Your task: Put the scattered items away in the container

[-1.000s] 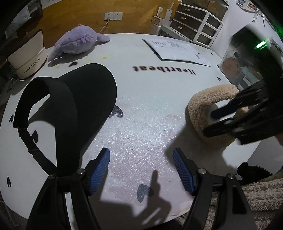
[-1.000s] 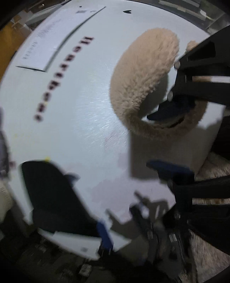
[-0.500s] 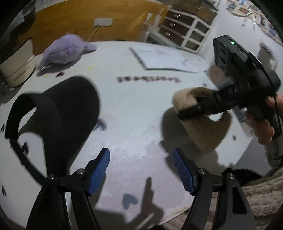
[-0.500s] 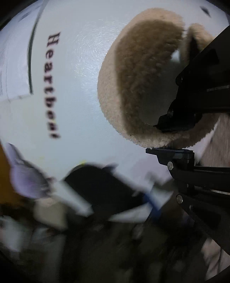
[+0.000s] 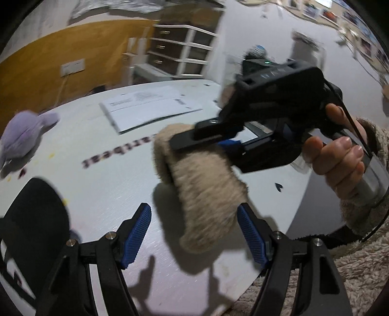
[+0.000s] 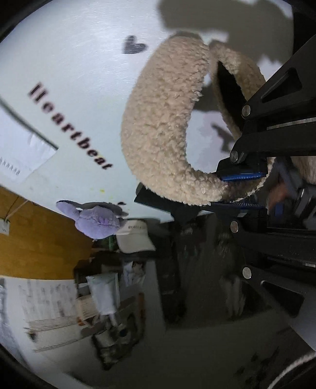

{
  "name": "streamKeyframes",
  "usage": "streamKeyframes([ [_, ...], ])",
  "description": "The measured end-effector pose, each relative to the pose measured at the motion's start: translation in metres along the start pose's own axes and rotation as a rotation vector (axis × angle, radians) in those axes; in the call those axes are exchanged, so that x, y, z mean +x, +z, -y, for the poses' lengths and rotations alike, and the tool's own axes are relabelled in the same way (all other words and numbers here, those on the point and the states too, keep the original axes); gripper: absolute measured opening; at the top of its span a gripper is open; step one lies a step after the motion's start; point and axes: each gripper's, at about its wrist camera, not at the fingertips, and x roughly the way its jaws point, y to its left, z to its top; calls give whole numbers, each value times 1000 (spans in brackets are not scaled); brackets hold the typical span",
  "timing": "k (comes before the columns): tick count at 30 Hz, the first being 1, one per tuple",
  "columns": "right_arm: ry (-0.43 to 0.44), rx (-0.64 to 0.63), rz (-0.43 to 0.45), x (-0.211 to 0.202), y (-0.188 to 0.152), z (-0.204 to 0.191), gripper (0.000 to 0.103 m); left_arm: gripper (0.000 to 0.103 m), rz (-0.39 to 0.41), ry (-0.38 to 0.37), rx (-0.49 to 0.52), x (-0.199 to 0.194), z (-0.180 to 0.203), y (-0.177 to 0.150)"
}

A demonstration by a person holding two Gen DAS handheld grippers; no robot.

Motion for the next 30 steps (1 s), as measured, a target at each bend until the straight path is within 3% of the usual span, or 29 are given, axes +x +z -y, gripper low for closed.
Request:
streamKeyframes([
  [6, 58, 49, 89, -25, -11, 15, 16, 70, -66, -58, 144, 28, 33, 0],
  [8, 53, 60, 124, -39, -15, 19, 16, 43, -76, -64, 202, 35, 45, 0],
  [12, -8, 53, 185, -66, -24, 23, 16, 34, -83, -73, 313, 43, 66, 1],
  [13, -34, 51, 201, -71, -26, 23, 20, 32, -83, -72, 345, 44, 71, 1],
  [15, -102, 49, 229, -81, -31, 21, 42, 29, -84, -71, 408, 47, 81, 0],
  [16, -163, 44, 242, -86, -34, 19, 64, 26, -88, -75, 436, 48, 86, -1],
  [17, -222, 36, 256, -90, -37, 18, 72, 24, -94, -81, 462, 50, 90, -2],
  [19, -283, 1, 275, -102, -47, 17, 72, 23, -101, -91, 503, 52, 98, -3],
  [23, -324, -51, 325, -117, -60, 4, 72, 21, -102, -102, 548, 53, 107, -7],
  [28, -381, -171, 370, -126, -85, -17, 68, 21, -78, -95, 510, 54, 108, -3],
  [30, -448, -217, 379, -125, -96, -22, 67, 21, -68, -110, 469, 57, 106, 3],
])
